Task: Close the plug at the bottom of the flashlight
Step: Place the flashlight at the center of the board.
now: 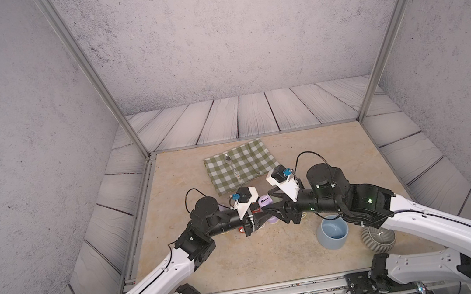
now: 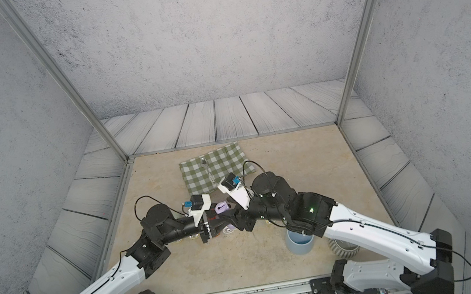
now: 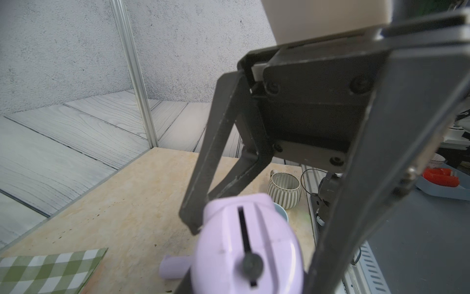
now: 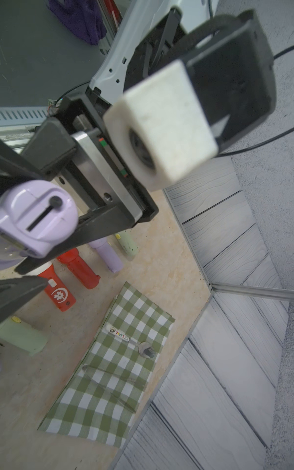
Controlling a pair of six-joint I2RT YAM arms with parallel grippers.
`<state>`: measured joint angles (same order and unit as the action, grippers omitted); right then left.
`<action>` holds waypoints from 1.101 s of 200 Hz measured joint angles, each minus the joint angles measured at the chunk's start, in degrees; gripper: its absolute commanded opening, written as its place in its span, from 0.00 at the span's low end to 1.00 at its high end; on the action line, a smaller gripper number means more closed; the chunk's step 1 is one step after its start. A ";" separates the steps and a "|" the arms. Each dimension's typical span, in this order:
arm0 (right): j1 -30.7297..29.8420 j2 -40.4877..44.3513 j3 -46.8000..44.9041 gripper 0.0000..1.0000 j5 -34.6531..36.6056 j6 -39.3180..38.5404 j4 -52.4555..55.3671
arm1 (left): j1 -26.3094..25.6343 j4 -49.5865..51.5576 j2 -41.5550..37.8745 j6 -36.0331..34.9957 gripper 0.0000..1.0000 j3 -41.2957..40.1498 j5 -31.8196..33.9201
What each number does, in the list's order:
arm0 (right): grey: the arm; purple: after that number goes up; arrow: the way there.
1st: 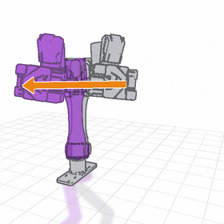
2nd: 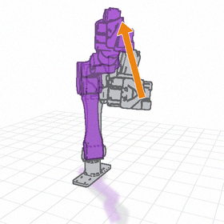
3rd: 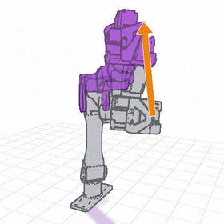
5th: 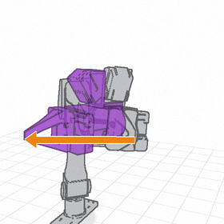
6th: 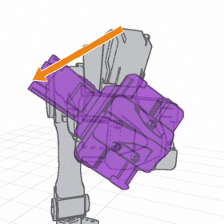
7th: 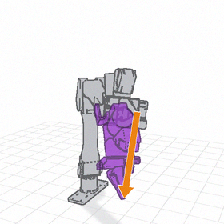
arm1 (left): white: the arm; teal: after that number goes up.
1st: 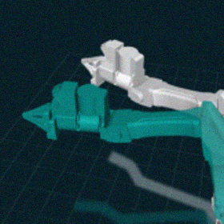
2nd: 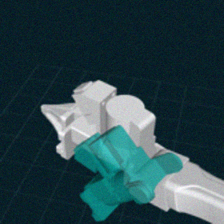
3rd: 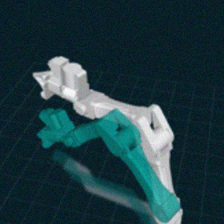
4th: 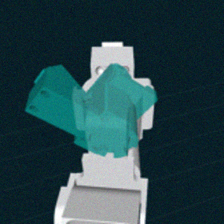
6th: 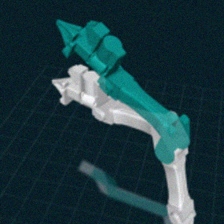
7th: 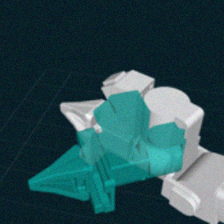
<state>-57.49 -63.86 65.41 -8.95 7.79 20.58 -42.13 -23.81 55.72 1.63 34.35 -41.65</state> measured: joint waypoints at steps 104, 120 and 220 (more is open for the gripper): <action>0.35 -1.57 0.02 0.44 -2.40 1.95 -3.15 | 0.00 -0.85 0.57 4.83 0.00 0.66 -1.36; 0.35 -1.44 0.02 0.43 -2.08 1.95 -4.00 | 0.00 -1.36 0.57 5.88 0.00 0.92 -1.14; 0.70 6.16 -0.15 0.69 4.22 -0.50 2.16 | -0.26 -2.56 0.63 6.91 0.00 3.23 2.54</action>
<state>-56.80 -57.69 65.25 -4.73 7.29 22.74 -42.39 -26.37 56.36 8.54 37.58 -39.11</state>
